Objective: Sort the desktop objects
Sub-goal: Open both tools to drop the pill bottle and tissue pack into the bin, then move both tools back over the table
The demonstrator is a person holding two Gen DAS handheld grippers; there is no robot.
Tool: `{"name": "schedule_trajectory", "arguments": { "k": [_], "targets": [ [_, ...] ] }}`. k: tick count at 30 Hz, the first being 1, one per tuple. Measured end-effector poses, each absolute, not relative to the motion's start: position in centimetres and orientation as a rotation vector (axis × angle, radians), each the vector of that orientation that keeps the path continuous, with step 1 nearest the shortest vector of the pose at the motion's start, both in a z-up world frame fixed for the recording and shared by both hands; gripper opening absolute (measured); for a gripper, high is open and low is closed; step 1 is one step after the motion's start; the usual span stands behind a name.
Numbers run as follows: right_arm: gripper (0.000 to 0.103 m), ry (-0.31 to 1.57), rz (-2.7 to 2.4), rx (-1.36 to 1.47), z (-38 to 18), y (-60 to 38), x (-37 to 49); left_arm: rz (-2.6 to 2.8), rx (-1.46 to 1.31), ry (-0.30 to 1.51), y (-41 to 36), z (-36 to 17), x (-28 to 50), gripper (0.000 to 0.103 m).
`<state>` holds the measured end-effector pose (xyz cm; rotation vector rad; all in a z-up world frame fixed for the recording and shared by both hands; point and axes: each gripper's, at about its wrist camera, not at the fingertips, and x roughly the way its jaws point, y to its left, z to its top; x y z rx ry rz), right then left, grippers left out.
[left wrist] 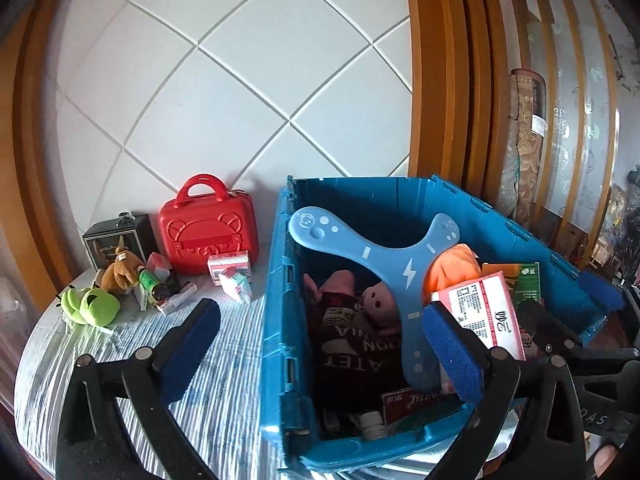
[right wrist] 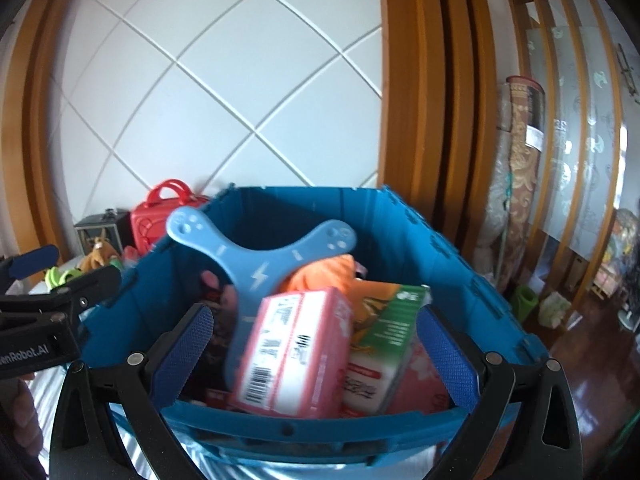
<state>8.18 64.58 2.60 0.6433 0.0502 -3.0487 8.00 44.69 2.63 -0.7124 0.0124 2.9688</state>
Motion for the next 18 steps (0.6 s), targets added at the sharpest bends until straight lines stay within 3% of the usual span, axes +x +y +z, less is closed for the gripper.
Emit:
{"name": "schedule_trajectory", "arguments": {
  "k": [18],
  "targets": [
    [0.103,0.131,-2.817,0.545,3.9,45.0,6.6,3.123,-0.791,-0.153,23.7,0.7,9.0,0.103]
  ]
}}
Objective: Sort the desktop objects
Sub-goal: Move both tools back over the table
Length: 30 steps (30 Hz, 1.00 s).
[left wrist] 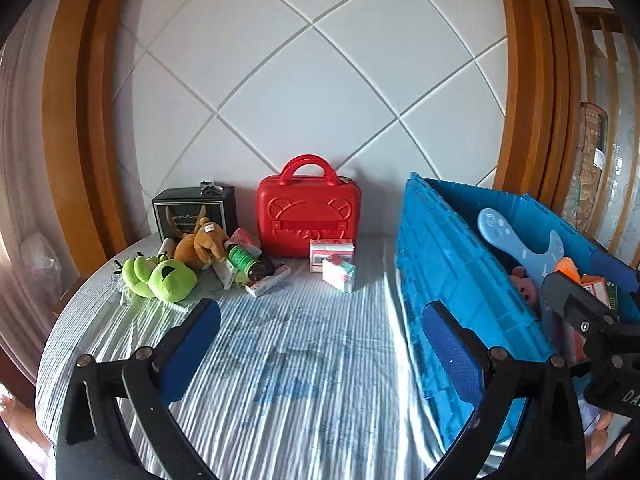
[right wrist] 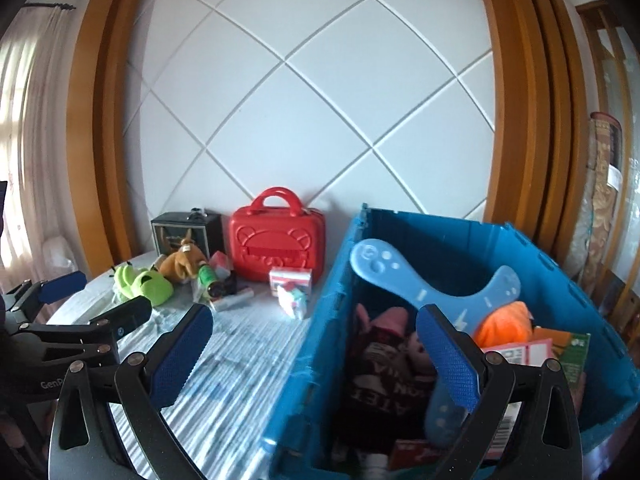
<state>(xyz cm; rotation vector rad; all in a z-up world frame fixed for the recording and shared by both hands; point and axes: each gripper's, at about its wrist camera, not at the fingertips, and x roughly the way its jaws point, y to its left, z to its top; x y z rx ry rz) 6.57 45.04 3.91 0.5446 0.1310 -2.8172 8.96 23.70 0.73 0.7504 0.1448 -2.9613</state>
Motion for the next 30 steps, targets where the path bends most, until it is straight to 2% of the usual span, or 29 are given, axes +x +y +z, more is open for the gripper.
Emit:
{"name": "schedule_trajectory", "arguments": {
  "k": [9,13,20,30],
  "targets": [
    [0.103,0.097,-2.754,0.691,1.5,29.7,4.3,-2.911,0.837,0.119,8.0,-1.8,7.8,0.102],
    [0.103,0.058,-2.714,0.803,-0.4,24.9,2.8,-2.866,0.909,0.179,3.1,-3.4,7.0,0.102],
    [0.103,0.098,-2.656,0.927,-3.4,20.1,-0.4,-2.758,0.963,0.250,-1.6,-6.1,6.0,0.102],
    [0.103,0.131,-2.513,1.044,-7.7,16.3,-4.7,-2.528,1.084,0.240,-5.5,-10.9,4.7,0.103]
  ]
}}
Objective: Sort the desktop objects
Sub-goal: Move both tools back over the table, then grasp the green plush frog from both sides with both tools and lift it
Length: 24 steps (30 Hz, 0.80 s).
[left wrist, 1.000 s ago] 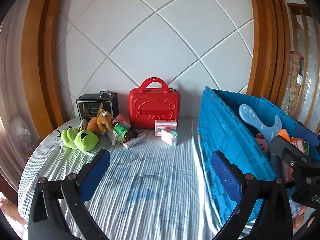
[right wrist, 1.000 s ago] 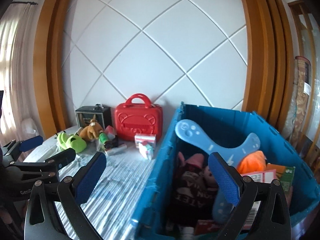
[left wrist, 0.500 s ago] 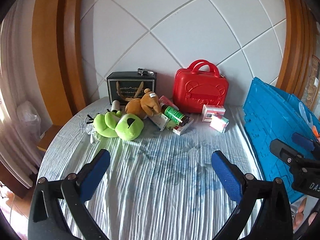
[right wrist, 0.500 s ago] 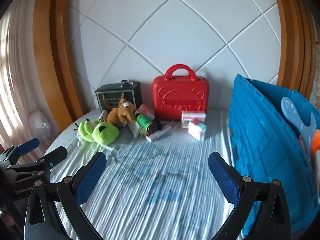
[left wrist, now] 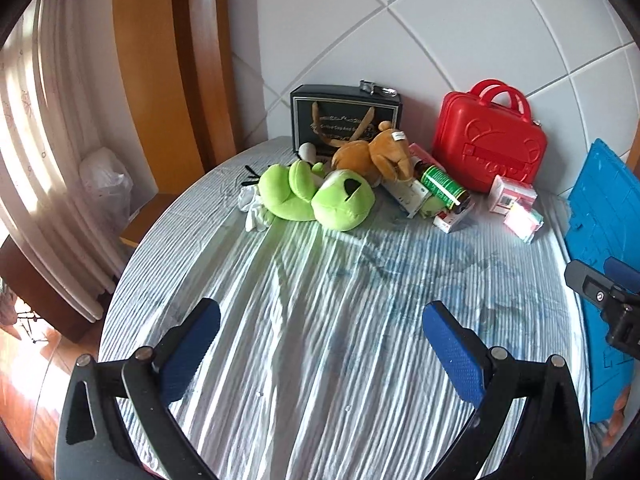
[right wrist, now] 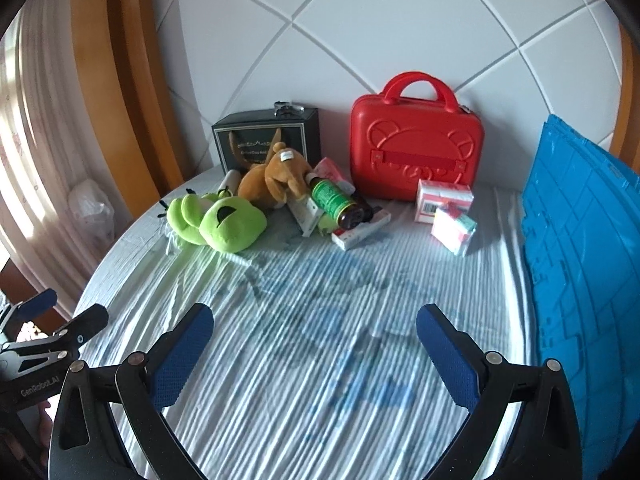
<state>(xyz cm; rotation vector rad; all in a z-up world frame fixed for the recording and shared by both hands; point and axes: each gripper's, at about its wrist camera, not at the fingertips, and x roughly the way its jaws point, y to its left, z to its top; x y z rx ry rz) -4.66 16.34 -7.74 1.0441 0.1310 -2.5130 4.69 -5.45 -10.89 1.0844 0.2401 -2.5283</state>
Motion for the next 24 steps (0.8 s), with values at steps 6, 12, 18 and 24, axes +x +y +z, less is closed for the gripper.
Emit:
{"name": "schedule_trajectory", "arguments": {
  "k": [6,12,18,24],
  "targets": [
    [0.103,0.184,-2.460,1.157,-10.1,14.0,-6.3,-2.494,1.097,0.268,-8.6,-11.5,5.0,0.103],
    [0.103,0.184,-2.464,1.199,-10.9,11.1,-6.6,-2.504,1.125,0.273,-13.0,-12.5,4.4,0.103],
    [0.103,0.204,-2.477,1.224,-11.3,5.9,-7.4,-2.536,1.170,0.266,-19.6,-13.4,1.5,0.102],
    [0.103,0.140,-2.482,1.301,-12.7,0.9,-10.3,-2.591,1.227,0.206,-24.8,-13.5,-3.9,0.103]
  ]
}}
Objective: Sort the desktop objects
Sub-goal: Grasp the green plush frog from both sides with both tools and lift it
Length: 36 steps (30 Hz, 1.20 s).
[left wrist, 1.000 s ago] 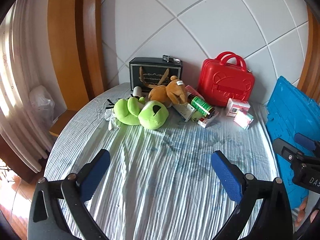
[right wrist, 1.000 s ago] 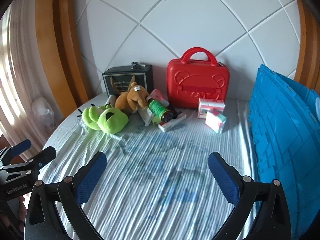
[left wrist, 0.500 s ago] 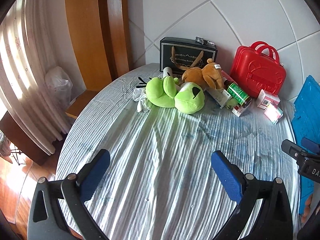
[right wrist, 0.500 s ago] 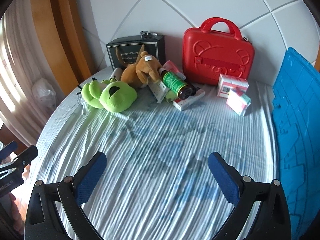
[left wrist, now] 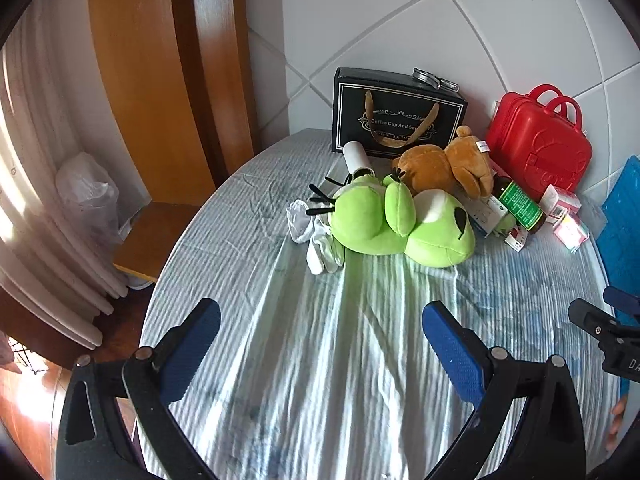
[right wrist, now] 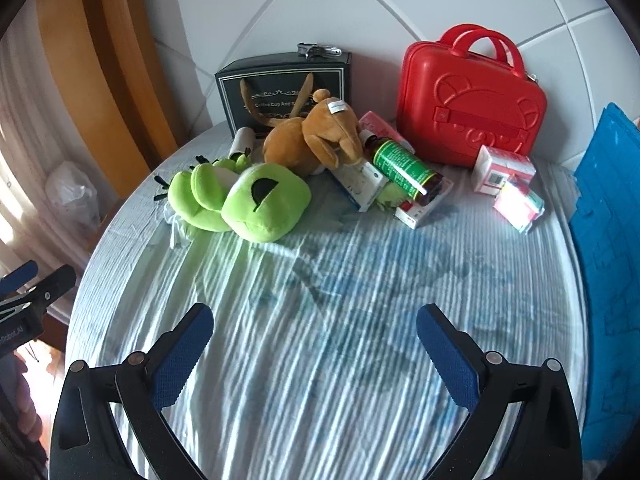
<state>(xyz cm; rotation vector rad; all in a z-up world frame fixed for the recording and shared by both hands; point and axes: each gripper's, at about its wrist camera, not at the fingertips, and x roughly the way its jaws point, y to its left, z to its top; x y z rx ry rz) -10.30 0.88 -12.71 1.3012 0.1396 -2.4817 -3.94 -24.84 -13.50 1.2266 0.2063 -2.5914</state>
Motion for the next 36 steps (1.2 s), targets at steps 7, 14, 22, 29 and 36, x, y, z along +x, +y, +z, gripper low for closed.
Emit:
{"name": "schedule_trajectory", "arguments": {
  "k": [7,14,22,29,36],
  "targets": [
    [0.103,0.065,-2.501,1.410,-13.3,-2.8,-16.3,-2.588,1.321,0.164,-28.6,-15.0,-12.8,0.103],
    [0.103,0.023,-2.499,1.520,-15.0,-5.5,-23.1,-2.586,1.385,0.142,-29.8,-17.4,-21.5,0.102],
    [0.103,-0.051,-2.519,1.558,-17.2,-7.4,-28.4,-2.660,1.523,0.112,-28.6,-22.7,-25.2,0.103],
    [0.103,-0.041,-2.350,1.658,-22.1,-9.9,-28.4,-2.740,1.561,0.084,-27.9,-25.3,-20.9,0.103],
    [0.103,-0.046,-2.248,1.727,-26.0,-9.9,-25.1,-2.740,1.608,0.098,-27.1,-26.9,-18.5,0.103]
  ]
}}
